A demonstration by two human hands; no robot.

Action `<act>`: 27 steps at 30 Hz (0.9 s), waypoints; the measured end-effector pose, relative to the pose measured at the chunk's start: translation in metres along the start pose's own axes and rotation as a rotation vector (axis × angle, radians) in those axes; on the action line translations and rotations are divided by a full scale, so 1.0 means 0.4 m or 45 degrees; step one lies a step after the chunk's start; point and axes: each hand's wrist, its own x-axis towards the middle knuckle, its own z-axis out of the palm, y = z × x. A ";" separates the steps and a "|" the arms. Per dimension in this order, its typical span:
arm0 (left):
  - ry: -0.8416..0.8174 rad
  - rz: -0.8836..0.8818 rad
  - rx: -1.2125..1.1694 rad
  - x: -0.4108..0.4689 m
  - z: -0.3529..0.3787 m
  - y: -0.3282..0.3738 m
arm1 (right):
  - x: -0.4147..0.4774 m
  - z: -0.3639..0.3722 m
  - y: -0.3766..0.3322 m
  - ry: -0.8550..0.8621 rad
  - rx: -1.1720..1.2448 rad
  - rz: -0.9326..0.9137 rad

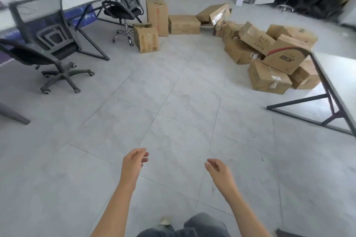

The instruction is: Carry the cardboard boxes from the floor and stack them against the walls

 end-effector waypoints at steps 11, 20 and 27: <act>-0.102 -0.075 0.114 0.321 0.123 0.100 | 0.318 0.021 -0.077 0.002 -0.007 0.189; -0.008 0.065 0.113 0.717 0.287 0.369 | 0.829 -0.083 -0.373 0.057 0.120 0.023; -0.049 0.025 0.116 0.927 0.477 0.484 | 1.058 -0.157 -0.426 0.023 0.109 0.101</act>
